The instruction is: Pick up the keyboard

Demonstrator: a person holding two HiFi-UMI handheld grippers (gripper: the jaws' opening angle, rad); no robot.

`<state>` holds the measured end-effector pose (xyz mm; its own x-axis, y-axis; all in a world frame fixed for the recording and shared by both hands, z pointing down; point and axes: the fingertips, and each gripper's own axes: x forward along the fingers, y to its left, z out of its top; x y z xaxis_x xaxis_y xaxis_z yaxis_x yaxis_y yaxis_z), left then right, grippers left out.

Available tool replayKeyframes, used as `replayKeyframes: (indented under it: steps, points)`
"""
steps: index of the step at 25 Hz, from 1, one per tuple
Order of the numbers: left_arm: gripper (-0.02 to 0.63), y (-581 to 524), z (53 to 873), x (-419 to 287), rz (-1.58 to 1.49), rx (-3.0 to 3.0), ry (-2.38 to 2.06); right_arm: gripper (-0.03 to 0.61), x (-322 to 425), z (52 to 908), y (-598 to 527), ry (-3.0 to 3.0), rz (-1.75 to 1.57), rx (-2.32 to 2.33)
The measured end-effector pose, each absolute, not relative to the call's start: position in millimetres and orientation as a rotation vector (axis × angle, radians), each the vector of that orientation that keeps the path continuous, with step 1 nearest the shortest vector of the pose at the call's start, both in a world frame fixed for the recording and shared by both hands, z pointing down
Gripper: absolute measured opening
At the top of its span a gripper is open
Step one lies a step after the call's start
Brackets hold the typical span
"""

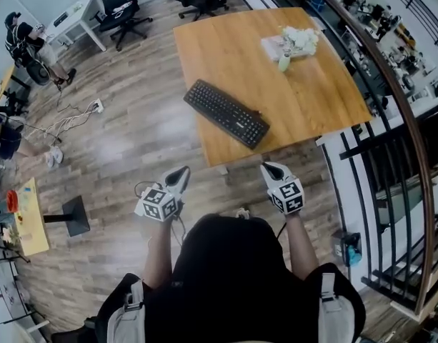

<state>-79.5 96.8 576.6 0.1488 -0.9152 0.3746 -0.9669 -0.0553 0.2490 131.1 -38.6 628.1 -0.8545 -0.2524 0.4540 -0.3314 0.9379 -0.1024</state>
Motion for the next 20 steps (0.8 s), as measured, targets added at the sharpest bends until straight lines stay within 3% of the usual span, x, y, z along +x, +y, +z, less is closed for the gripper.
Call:
replayKeyframes:
  steps: [20]
  points:
    - [0.012,54,571,-29,0.198,2.071,-1.752,0.005,195,639,-61,-2.626,0.301,0.509]
